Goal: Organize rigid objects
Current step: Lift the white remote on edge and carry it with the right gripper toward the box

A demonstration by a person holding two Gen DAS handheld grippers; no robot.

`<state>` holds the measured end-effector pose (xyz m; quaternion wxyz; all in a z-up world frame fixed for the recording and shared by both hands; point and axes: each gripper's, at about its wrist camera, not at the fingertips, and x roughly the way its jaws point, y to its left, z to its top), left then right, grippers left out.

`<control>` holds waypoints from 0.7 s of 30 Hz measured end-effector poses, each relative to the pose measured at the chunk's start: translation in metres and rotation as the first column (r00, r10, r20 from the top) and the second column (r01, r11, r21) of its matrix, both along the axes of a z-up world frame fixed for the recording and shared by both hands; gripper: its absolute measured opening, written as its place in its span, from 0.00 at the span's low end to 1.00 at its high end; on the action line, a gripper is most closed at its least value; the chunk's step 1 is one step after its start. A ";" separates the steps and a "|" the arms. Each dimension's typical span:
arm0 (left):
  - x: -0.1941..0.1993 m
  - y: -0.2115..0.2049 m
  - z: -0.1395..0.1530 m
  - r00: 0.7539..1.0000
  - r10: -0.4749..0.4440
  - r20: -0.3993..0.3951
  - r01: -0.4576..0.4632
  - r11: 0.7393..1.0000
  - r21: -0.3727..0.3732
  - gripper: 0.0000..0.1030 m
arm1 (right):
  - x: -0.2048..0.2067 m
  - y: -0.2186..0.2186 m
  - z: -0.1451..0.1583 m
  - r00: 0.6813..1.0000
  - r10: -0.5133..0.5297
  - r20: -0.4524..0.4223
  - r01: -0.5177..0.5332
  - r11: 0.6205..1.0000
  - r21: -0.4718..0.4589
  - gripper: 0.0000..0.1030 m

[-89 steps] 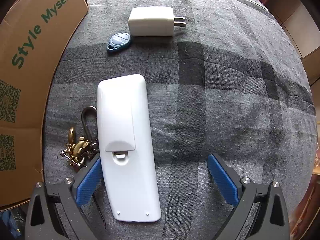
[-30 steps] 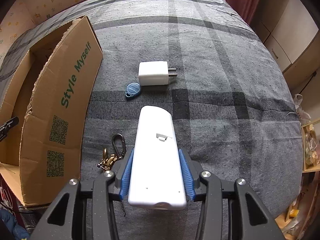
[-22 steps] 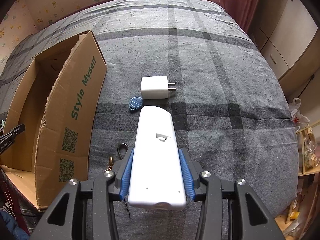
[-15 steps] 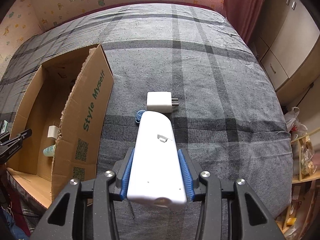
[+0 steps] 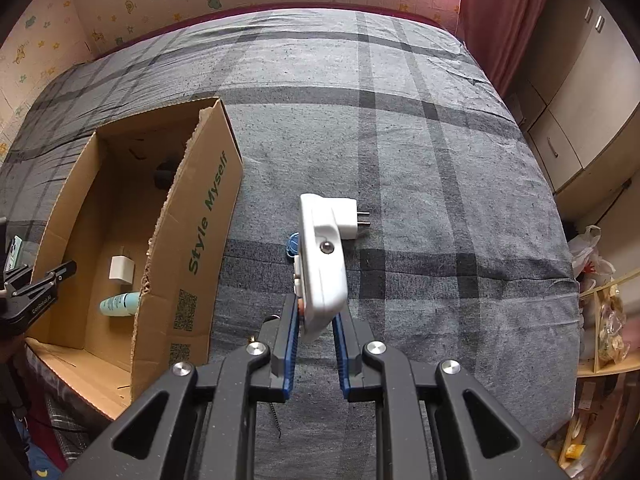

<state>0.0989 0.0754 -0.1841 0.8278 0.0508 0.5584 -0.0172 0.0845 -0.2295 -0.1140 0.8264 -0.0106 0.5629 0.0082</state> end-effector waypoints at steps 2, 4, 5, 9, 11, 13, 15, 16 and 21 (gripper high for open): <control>0.000 0.000 0.000 1.000 0.000 -0.001 0.000 1.000 -0.001 0.20 | 0.001 0.001 0.008 1.000 0.004 0.010 -0.004 1.000 0.004 0.16; 0.000 0.001 0.000 1.000 0.001 -0.001 -0.001 1.000 -0.003 0.20 | 0.002 0.004 0.016 1.000 0.010 0.021 -0.011 1.000 0.007 0.16; 0.000 0.001 0.000 1.000 0.000 0.000 0.000 1.000 -0.003 0.20 | 0.003 0.005 0.020 1.000 0.014 0.028 -0.014 1.000 0.007 0.16; 0.000 0.001 0.000 1.000 -0.001 0.000 0.001 1.000 -0.005 0.20 | 0.007 0.015 0.036 0.998 0.038 0.050 -0.038 0.999 0.003 0.16; 0.001 0.001 0.000 1.000 -0.002 -0.001 0.002 1.000 -0.004 0.20 | 0.009 0.021 0.045 0.997 0.049 0.064 -0.049 0.999 0.002 0.16; 0.001 0.001 0.000 1.000 -0.002 -0.001 0.002 1.000 -0.003 0.20 | 0.012 0.027 0.053 0.995 0.064 0.076 -0.064 0.998 0.001 0.16; 0.001 0.001 0.000 1.000 -0.003 -0.001 0.002 1.000 -0.004 0.20 | 0.015 0.034 0.062 0.993 0.077 0.089 -0.078 0.997 0.000 0.16; 0.001 0.001 0.000 1.000 -0.003 -0.001 0.003 1.000 -0.004 0.20 | 0.016 0.038 0.067 0.992 0.086 0.096 -0.087 0.996 -0.002 0.16; 0.001 0.001 0.000 1.000 -0.002 -0.001 0.002 1.000 -0.006 0.20 | 0.022 0.059 0.085 0.984 0.125 0.127 -0.127 0.992 0.005 0.16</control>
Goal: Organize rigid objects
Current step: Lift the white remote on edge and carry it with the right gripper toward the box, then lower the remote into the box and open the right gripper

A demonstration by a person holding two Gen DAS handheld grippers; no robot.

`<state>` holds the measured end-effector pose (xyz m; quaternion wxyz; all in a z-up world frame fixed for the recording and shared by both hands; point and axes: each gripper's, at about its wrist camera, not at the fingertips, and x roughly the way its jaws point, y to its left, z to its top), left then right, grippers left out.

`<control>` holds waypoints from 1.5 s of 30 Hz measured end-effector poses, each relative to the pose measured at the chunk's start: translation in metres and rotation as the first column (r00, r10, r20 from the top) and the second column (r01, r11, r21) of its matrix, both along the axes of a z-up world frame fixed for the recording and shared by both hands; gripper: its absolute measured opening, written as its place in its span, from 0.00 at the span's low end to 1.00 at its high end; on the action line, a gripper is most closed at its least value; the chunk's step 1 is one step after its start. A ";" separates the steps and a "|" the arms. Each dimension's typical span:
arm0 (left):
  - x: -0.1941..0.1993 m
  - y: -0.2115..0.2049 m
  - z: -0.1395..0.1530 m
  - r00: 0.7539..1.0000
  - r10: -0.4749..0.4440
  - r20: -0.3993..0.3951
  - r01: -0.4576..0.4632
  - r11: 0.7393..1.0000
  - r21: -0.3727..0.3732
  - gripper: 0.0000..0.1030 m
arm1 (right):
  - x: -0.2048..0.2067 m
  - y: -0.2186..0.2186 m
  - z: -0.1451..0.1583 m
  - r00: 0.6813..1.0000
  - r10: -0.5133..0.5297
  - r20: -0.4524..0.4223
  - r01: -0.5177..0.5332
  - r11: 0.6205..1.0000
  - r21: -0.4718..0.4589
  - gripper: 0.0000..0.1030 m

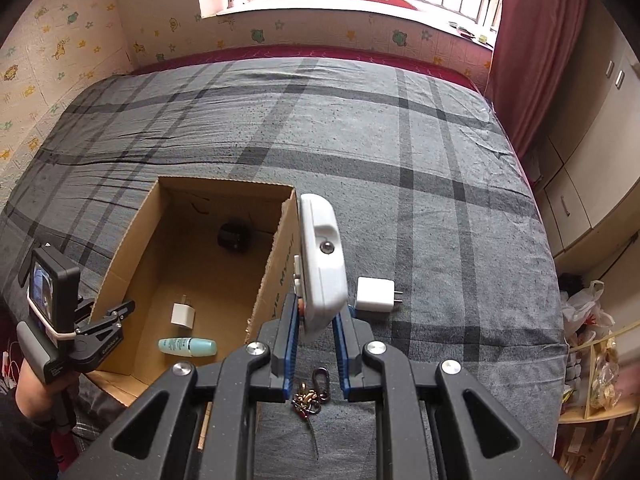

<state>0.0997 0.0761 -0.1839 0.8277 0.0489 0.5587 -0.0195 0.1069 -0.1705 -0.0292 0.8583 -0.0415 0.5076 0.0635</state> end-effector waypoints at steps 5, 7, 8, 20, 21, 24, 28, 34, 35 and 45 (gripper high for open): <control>0.000 0.000 0.000 1.000 0.000 0.000 0.000 1.000 -0.001 0.20 | 0.005 0.025 0.008 0.999 0.049 0.011 -0.049 0.999 0.016 0.16; 0.000 0.000 0.000 1.000 0.001 0.000 -0.001 1.000 -0.002 0.20 | 0.005 0.036 0.008 0.997 0.070 0.011 -0.070 0.997 0.024 0.16; 0.000 -0.001 0.000 1.000 0.001 0.000 -0.001 1.000 -0.003 0.20 | 0.006 0.041 0.007 0.997 0.079 0.010 -0.079 0.997 0.027 0.16; 0.000 0.002 -0.001 1.000 0.002 0.000 -0.002 1.000 -0.012 0.20 | 0.012 0.094 -0.025 0.985 0.163 -0.054 -0.161 0.986 0.044 0.16; -0.001 0.002 -0.001 1.000 0.002 0.000 -0.002 1.000 -0.012 0.20 | 0.012 0.098 -0.029 0.984 0.166 -0.062 -0.164 0.986 0.040 0.16; 0.000 0.002 -0.001 1.000 0.002 -0.001 -0.002 1.000 -0.013 0.20 | 0.017 0.105 -0.045 0.979 0.177 -0.098 -0.173 0.984 0.039 0.16; 0.000 0.004 -0.001 1.000 0.003 -0.001 -0.003 1.000 -0.017 0.20 | 0.022 0.115 -0.067 0.972 0.185 -0.144 -0.184 0.983 0.023 0.16; 0.000 0.005 -0.001 1.000 0.003 -0.001 -0.003 1.000 -0.021 0.20 | 0.030 0.124 -0.099 0.959 0.190 -0.212 -0.193 0.981 0.008 0.16; 0.000 0.006 -0.001 1.000 0.004 -0.001 -0.004 1.000 -0.023 0.20 | 0.032 0.126 -0.102 0.956 0.191 -0.221 -0.194 0.981 0.008 0.16; 0.001 0.005 0.000 1.000 0.004 0.000 -0.004 1.000 -0.026 0.20 | 0.045 0.139 -0.124 0.945 0.204 -0.257 -0.212 0.977 -0.002 0.16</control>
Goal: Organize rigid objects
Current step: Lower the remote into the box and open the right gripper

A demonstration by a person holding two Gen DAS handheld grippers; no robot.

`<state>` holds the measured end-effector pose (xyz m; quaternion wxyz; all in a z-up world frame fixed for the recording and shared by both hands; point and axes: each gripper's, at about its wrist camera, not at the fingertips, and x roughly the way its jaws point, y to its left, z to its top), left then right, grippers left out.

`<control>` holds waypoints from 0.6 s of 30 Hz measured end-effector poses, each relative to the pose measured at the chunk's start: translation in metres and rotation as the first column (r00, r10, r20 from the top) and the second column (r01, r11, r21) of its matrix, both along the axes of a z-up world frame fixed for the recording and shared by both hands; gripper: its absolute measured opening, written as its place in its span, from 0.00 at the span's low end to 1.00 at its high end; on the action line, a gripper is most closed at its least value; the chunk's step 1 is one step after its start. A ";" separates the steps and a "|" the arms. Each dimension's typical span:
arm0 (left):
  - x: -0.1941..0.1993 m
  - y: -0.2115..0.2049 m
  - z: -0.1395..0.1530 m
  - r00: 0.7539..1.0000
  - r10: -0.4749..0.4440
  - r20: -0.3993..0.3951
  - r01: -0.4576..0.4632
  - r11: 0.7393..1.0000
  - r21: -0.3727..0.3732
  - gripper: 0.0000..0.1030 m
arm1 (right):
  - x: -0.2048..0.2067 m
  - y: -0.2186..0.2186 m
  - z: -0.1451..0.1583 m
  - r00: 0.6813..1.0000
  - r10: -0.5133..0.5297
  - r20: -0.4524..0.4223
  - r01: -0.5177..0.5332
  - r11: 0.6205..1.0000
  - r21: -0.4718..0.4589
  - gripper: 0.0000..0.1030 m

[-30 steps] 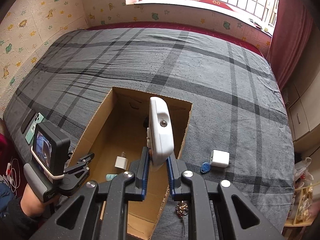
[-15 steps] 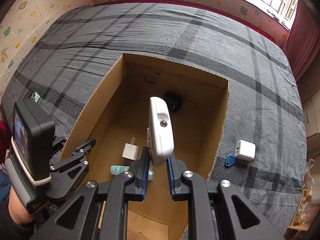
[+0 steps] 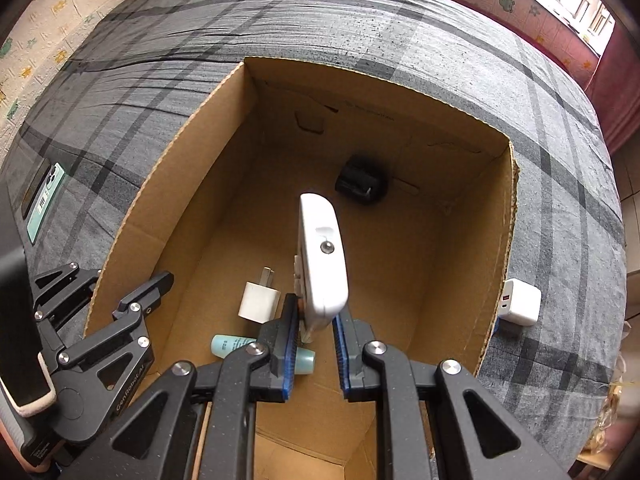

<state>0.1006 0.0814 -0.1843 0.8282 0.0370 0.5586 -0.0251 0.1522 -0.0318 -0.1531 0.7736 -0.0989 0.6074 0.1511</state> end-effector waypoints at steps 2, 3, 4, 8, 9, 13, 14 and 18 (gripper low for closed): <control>-0.001 0.000 0.000 1.000 0.001 0.000 -0.001 1.000 -0.004 0.20 | 0.003 0.003 -0.001 1.000 0.004 0.010 -0.004 1.000 -0.003 0.16; -0.001 0.000 0.000 1.000 -0.001 0.001 0.001 1.000 -0.003 0.20 | 0.005 0.004 -0.001 1.000 0.005 0.014 -0.005 1.000 0.000 0.17; -0.001 0.000 0.000 1.000 -0.001 0.001 0.001 1.000 -0.006 0.20 | 0.006 0.005 -0.001 1.000 0.004 0.017 -0.004 1.000 0.003 0.17; -0.001 0.001 0.000 1.000 0.001 -0.002 -0.001 1.000 -0.012 0.20 | 0.013 0.010 -0.002 1.000 0.002 0.029 -0.002 1.000 0.003 0.17; -0.001 0.001 0.000 1.000 0.001 -0.001 -0.001 1.000 -0.009 0.20 | 0.014 0.011 -0.002 1.000 0.002 0.030 -0.003 1.000 0.005 0.17; -0.001 0.000 0.000 1.000 0.000 0.000 0.000 1.000 -0.005 0.20 | 0.021 0.014 -0.003 0.999 0.000 0.046 0.000 1.000 0.011 0.17; -0.001 0.000 0.000 1.000 0.000 0.000 0.000 1.000 -0.004 0.20 | 0.024 0.016 -0.004 0.999 -0.002 0.049 0.001 1.000 0.010 0.17; -0.001 0.000 0.000 1.000 0.001 -0.003 -0.001 1.000 -0.007 0.20 | 0.034 0.022 -0.010 0.999 0.003 0.045 -0.004 1.000 0.015 0.17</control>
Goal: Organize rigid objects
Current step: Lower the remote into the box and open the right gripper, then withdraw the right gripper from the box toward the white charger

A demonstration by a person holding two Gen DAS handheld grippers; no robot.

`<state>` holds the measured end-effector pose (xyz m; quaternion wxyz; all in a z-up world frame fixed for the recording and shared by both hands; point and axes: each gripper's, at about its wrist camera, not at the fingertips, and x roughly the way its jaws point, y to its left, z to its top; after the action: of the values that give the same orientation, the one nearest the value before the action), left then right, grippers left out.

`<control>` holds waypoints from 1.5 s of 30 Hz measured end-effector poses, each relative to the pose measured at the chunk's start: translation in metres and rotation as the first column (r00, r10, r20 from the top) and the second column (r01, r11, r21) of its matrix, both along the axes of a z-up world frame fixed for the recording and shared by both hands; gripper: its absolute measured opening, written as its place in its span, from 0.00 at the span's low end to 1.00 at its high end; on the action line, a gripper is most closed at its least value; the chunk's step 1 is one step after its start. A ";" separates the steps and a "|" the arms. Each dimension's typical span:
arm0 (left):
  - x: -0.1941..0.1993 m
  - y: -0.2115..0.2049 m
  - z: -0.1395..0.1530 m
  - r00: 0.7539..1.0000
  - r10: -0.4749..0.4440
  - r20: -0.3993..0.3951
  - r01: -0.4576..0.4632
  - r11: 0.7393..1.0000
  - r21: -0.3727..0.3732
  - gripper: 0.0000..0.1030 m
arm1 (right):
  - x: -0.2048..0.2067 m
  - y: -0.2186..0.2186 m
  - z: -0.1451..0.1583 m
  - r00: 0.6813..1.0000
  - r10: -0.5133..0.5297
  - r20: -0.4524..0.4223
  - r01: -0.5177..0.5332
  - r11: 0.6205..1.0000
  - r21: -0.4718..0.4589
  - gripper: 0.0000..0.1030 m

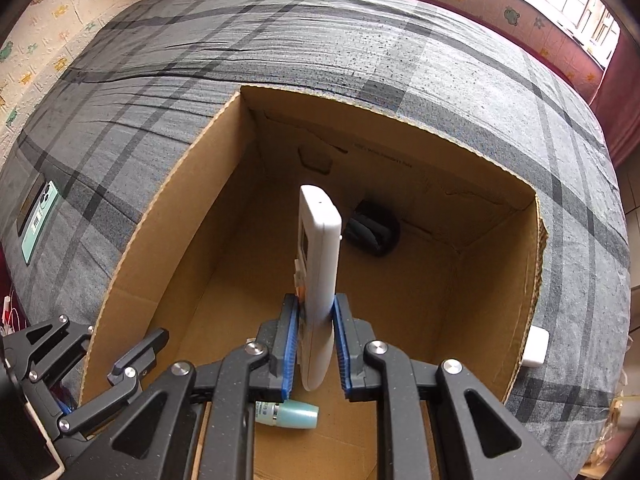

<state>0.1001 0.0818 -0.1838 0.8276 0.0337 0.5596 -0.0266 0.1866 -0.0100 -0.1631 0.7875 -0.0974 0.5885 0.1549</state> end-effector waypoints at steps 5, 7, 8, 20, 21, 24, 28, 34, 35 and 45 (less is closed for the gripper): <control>0.001 0.000 0.000 1.000 0.000 -0.002 0.000 1.000 0.000 0.20 | 0.010 0.005 -0.016 0.999 -0.001 -0.043 0.001 1.000 0.010 0.17; 0.001 0.000 0.001 1.000 0.001 -0.002 -0.001 1.000 0.000 0.20 | 0.011 0.007 -0.022 0.999 0.003 -0.054 -0.002 1.000 0.003 0.17; 0.001 0.000 0.001 1.000 0.000 -0.002 0.000 1.000 0.001 0.20 | 0.011 0.007 -0.025 0.998 0.002 -0.060 -0.002 1.000 0.000 0.17; 0.001 0.001 0.000 1.000 0.003 -0.002 -0.003 1.000 0.005 0.20 | 0.014 0.005 -0.034 0.996 0.000 -0.091 0.002 1.000 0.022 0.27; 0.001 0.001 0.000 1.000 0.004 -0.002 -0.004 1.000 0.005 0.20 | 0.014 0.005 -0.032 0.996 0.002 -0.086 0.000 1.000 0.026 0.37; 0.002 0.000 0.000 1.000 0.004 -0.003 -0.004 1.000 0.005 0.20 | 0.012 0.001 -0.025 0.998 -0.014 -0.063 0.015 1.000 0.025 0.52; 0.002 0.000 0.000 1.000 0.006 -0.003 -0.006 1.000 0.007 0.20 | 0.008 -0.004 -0.015 0.999 -0.026 -0.040 0.027 0.999 0.036 0.69; 0.001 0.000 0.000 1.000 0.008 0.000 -0.008 1.000 0.007 0.20 | -0.002 -0.011 0.005 0.999 -0.031 0.015 0.031 0.999 0.029 0.83; 0.001 0.000 0.000 1.000 0.007 0.001 -0.007 1.000 0.009 0.20 | -0.005 -0.012 0.007 0.999 -0.033 0.030 0.032 0.999 0.025 0.85; -0.001 -0.003 0.000 1.000 0.005 0.004 -0.005 1.000 0.022 0.20 | -0.012 -0.020 0.036 0.996 -0.062 0.066 0.059 0.997 0.044 0.91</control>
<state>0.0994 0.0792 -0.1835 0.8284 0.0416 0.5583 -0.0183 0.1748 -0.0301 -0.1273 0.8132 -0.0682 0.5608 0.1398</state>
